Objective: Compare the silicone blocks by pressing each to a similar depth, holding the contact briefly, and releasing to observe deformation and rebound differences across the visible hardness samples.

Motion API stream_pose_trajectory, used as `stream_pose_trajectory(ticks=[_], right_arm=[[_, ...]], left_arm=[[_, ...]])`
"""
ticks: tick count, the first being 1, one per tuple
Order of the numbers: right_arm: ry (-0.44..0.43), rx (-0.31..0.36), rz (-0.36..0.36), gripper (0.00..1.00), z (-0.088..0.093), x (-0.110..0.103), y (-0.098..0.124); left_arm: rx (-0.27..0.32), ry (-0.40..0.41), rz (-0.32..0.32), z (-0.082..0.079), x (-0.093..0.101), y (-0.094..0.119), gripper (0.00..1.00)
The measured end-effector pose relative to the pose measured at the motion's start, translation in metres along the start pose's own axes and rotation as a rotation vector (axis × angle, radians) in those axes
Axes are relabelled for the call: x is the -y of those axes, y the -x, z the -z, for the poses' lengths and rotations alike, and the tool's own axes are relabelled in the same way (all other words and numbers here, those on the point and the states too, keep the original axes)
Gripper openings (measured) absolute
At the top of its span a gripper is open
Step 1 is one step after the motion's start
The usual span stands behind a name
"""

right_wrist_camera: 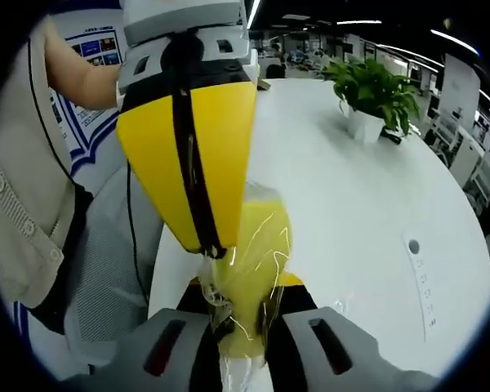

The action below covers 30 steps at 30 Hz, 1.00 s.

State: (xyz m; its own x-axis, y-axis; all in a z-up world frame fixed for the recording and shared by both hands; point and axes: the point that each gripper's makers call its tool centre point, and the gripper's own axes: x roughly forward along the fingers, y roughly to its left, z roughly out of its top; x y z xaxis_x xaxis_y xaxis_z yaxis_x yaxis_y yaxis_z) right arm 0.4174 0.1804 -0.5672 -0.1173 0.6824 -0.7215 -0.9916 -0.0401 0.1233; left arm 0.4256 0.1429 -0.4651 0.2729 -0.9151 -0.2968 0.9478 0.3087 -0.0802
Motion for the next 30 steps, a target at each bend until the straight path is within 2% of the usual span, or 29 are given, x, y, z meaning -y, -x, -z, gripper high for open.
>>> stream_pose_trajectory(ticks=[30], right_arm=[[0.024, -0.03, 0.007, 0.06, 0.0062, 0.003, -0.0014]], left_arm=[[-0.012, 0.003, 0.001, 0.0048, -0.0003, -0.0022, 0.0]])
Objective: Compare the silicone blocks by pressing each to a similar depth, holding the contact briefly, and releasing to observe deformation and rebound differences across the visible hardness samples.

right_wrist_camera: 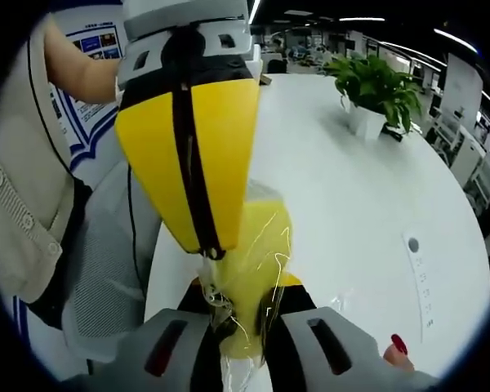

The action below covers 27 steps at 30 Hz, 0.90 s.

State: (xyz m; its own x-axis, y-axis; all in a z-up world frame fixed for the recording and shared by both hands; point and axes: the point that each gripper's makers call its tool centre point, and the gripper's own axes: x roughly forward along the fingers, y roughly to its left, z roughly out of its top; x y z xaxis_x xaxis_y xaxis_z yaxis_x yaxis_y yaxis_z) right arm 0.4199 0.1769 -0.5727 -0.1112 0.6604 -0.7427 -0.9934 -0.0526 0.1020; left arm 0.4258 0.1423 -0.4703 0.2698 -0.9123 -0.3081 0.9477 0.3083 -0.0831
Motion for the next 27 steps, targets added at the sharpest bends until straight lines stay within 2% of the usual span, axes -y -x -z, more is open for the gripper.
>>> stream_pose_trajectory(ticks=[11, 14, 16, 27], right_arm=[[0.003, 0.005, 0.011, 0.09, 0.0, 0.0007, -0.001], [0.04, 0.008, 0.031, 0.11, 0.0009, 0.0013, -0.0023], [0.107, 0.019, 0.062, 0.12, -0.001, 0.0054, -0.0028], [0.112, 0.034, 0.087, 0.26, 0.0007, 0.0009, -0.0084]], left_arm=[[0.004, 0.044, -0.022, 0.0008, -0.0009, 0.0008, 0.0], [0.006, 0.053, -0.031, 0.0024, -0.001, 0.0012, 0.0], [0.009, 0.072, -0.03, 0.0034, -0.0002, 0.0018, 0.0], [0.027, 0.101, -0.044, 0.0052, -0.0009, 0.0049, 0.0]])
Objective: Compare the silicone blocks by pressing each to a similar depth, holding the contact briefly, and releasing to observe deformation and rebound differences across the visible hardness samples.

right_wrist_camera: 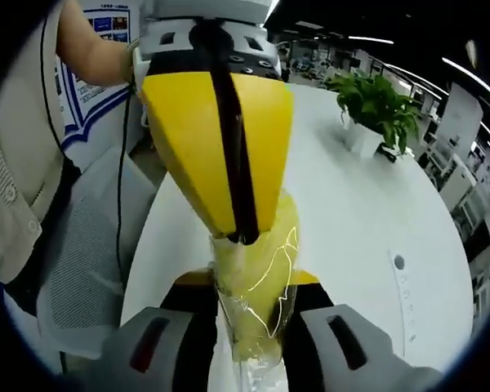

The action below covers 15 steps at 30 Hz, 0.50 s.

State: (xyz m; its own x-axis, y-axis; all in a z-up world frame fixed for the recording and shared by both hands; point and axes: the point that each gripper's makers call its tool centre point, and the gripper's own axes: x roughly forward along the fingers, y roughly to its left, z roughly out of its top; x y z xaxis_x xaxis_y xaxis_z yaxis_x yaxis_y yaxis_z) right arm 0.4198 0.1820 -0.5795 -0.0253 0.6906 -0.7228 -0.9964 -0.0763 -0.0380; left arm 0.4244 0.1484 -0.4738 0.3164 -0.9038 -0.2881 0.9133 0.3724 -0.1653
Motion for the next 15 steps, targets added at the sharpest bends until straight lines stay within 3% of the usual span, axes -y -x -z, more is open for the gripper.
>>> stream_pose_trajectory(ticks=[15], right_arm=[[-0.041, 0.032, 0.086, 0.38, -0.002, 0.011, 0.004]], left_arm=[[-0.001, 0.016, -0.016, 0.005, -0.004, 0.003, 0.0]])
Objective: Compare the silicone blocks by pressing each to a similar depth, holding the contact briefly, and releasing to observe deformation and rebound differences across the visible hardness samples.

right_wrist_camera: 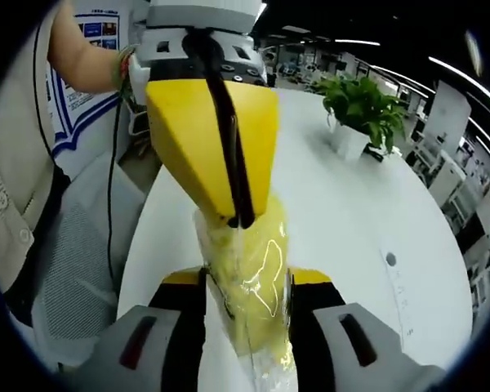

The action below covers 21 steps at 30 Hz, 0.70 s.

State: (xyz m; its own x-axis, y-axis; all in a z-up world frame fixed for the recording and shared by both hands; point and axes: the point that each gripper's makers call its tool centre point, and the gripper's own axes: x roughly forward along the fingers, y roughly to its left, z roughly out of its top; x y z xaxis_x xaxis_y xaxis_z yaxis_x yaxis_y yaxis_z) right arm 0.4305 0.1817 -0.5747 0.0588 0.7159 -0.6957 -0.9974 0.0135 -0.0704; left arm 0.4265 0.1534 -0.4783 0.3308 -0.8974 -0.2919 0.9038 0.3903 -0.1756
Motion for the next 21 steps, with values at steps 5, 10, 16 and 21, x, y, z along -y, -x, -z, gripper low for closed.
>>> stream_pose_trajectory(ticks=[5, 10, 16, 21], right_arm=[[-0.024, 0.048, 0.052, 0.43, -0.006, 0.006, 0.007], [-0.021, 0.072, 0.103, 0.44, -0.009, 0.009, 0.013], [-0.013, 0.12, 0.178, 0.45, -0.015, 0.013, 0.022], [-0.036, 0.169, 0.225, 0.45, -0.02, 0.015, 0.03]], left_arm=[[-0.012, 0.003, -0.015, 0.005, -0.002, 0.001, 0.0], [-0.017, 0.015, -0.022, 0.01, -0.004, 0.002, 0.0], [-0.009, 0.038, -0.047, 0.012, -0.009, 0.004, 0.0], [0.006, 0.065, -0.062, 0.013, -0.011, 0.006, 0.0]])
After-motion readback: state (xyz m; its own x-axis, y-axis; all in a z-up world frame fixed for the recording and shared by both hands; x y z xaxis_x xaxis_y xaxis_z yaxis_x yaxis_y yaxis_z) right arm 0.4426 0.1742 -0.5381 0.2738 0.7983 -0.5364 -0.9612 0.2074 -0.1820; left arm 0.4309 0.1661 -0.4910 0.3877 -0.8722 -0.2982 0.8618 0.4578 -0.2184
